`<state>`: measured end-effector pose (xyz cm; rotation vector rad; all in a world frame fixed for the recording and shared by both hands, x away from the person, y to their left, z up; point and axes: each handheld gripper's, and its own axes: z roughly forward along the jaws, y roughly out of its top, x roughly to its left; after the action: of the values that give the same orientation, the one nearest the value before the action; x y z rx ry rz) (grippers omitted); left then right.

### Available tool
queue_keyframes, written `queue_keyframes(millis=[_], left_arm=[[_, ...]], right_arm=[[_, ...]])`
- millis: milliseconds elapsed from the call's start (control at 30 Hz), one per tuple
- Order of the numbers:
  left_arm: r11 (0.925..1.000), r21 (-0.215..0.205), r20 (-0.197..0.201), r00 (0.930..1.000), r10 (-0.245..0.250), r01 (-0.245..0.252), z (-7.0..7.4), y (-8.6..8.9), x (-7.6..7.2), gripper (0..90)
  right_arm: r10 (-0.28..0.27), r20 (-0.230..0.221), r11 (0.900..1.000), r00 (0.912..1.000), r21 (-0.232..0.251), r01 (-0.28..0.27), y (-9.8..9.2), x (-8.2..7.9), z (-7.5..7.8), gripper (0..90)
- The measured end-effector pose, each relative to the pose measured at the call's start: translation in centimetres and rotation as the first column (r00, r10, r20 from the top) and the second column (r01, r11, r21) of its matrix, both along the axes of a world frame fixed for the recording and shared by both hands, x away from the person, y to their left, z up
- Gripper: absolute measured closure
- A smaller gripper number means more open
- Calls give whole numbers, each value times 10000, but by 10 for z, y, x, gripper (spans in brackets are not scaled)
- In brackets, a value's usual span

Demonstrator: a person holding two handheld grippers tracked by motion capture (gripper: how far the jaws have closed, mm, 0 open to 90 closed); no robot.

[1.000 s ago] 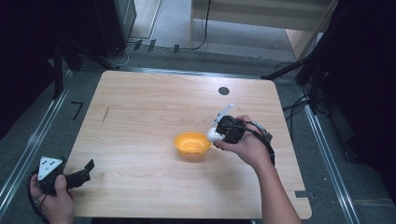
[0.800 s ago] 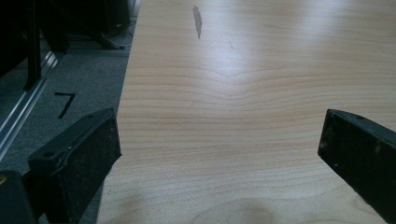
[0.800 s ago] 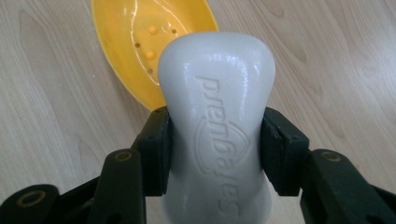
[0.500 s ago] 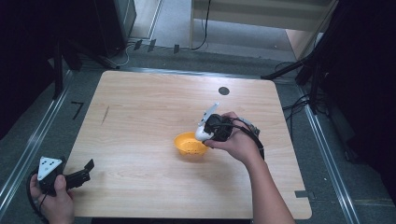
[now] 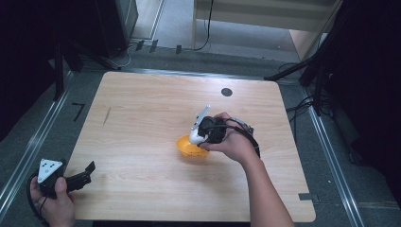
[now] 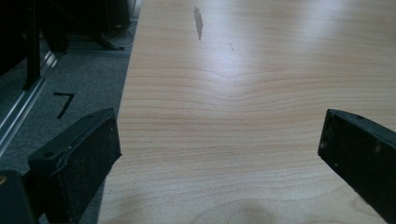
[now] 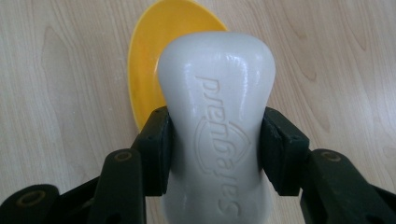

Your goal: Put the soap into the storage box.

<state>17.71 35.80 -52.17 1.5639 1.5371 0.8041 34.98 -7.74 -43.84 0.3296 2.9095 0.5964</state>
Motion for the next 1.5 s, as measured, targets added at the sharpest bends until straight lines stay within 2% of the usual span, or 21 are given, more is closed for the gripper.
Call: queue_keyframes(millis=[133, 200, 367, 533, 700, 800, 933, 1167, 1300, 1500], left_arm=[[10000, -6, 6, 10000, -9, 9, 0, 0, 0, 0], [10000, 26, 157, 9999, 19, -19, 0, -1, -1, 0], [9999, 131, 127, 9999, 3, -5, 0, -2, -1, 0], [10000, 92, 189, 9998, -6, 4, 0, -1, -2, 0], [9999, 168, 141, 9999, -30, 27, 0, -2, -1, 0], [9999, 156, 135, 9999, -41, 39, 0, -2, -1, 0], [10000, -3, 172, 9998, -24, 24, 0, 0, -2, 0], [10000, -5, 170, 9999, -24, 24, 0, 0, -2, 0], [10000, 17, 166, 9999, -38, 37, 0, -1, -1, 0], [10000, 5, 166, 9999, -23, 23, 0, -1, -1, 0]], right_arm=[[336, 124, 9993, 9994, -185, -334, 3, -1, -2, 511], [563, 177, 9982, 9983, -217, -559, 5, -2, -3, 511], [1102, 232, 9932, 9936, -413, -1092, 11, -2, -4, 511], [1381, 325, 9890, 9899, -577, -1361, 16, 0, -1, 511], [1524, 332, 9864, 9878, -672, -1499, 19, 1, -3, 511], [1568, 173, 9852, 9875, -736, -1551, 18, 3, -6, 511], [1670, 214, 9833, 9857, -774, -1650, 21, 4, -9, 511], [1780, 181, 9803, 9839, -903, -1757, 28, 6, -15, 511], [1813, 56, 9777, 9834, -1089, -1796, 28, 7, -19, 511], [1737, -167, 9794, 9847, -1019, -1745, 27, 10, -23, 510]])
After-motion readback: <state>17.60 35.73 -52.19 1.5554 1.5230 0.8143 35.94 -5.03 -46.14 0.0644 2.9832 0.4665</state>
